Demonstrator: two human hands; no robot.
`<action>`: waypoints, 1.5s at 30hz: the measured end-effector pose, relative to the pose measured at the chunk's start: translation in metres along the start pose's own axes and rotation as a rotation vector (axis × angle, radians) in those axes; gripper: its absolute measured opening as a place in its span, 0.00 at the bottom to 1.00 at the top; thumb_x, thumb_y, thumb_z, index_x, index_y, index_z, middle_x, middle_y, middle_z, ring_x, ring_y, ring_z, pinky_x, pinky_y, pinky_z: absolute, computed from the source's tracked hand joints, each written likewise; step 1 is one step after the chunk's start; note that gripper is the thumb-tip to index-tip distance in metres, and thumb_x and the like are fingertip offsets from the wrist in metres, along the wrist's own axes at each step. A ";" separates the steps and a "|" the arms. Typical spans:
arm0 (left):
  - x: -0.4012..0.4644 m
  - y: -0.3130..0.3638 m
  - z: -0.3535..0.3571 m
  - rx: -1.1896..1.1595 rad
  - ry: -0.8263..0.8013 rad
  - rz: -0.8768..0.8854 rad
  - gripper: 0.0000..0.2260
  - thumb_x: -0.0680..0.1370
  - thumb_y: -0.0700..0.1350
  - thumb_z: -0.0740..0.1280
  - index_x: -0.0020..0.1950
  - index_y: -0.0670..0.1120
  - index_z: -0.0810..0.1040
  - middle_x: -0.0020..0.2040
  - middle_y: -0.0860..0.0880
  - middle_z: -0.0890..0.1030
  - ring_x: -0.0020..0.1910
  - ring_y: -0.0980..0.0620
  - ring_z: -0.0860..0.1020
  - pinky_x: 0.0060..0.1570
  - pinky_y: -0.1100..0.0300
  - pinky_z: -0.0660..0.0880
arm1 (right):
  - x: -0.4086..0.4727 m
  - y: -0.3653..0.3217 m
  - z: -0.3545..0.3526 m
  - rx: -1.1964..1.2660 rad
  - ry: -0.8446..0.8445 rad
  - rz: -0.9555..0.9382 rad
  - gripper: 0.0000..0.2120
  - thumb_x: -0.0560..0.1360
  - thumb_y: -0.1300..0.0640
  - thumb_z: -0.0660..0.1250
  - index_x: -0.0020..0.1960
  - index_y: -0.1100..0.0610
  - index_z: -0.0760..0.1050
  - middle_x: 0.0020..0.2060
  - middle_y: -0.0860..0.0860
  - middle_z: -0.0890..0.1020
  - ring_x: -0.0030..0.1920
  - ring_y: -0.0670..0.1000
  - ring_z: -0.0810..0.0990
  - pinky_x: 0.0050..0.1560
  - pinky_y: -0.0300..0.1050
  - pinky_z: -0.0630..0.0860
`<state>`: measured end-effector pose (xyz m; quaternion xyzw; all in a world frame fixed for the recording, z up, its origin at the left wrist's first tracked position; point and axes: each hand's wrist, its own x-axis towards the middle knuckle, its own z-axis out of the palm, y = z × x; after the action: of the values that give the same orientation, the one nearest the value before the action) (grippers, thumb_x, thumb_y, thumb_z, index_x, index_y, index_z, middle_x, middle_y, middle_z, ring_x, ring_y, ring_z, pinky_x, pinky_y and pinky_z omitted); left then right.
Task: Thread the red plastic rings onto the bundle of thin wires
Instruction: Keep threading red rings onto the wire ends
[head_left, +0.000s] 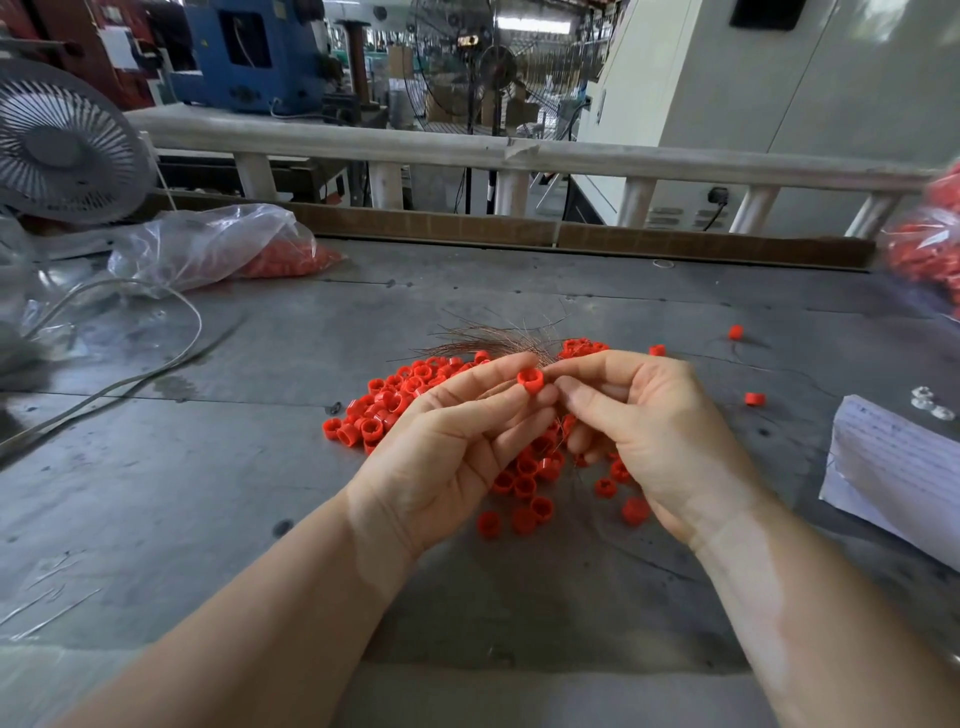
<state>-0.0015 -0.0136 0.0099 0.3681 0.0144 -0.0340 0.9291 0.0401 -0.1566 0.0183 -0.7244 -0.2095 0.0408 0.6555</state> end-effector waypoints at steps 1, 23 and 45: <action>0.000 0.000 0.000 0.009 0.001 0.001 0.10 0.65 0.33 0.67 0.41 0.41 0.85 0.41 0.42 0.84 0.40 0.51 0.84 0.39 0.63 0.80 | 0.000 0.000 -0.001 0.007 0.001 0.002 0.07 0.75 0.64 0.67 0.44 0.54 0.82 0.29 0.50 0.82 0.26 0.45 0.76 0.27 0.36 0.72; -0.002 0.000 0.001 0.138 -0.004 -0.004 0.11 0.65 0.34 0.66 0.41 0.43 0.85 0.37 0.46 0.83 0.35 0.54 0.82 0.38 0.65 0.79 | 0.000 -0.003 0.001 0.067 -0.004 -0.045 0.08 0.71 0.66 0.69 0.35 0.57 0.77 0.21 0.44 0.75 0.21 0.39 0.71 0.23 0.27 0.65; -0.002 0.001 0.001 0.146 0.027 -0.010 0.11 0.64 0.34 0.66 0.41 0.42 0.85 0.35 0.44 0.83 0.34 0.53 0.83 0.36 0.64 0.79 | -0.003 -0.008 0.002 0.062 -0.010 -0.065 0.09 0.72 0.68 0.67 0.35 0.58 0.77 0.24 0.47 0.78 0.20 0.39 0.71 0.22 0.26 0.64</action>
<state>-0.0035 -0.0135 0.0110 0.4353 0.0260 -0.0349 0.8993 0.0346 -0.1554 0.0252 -0.6963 -0.2349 0.0296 0.6775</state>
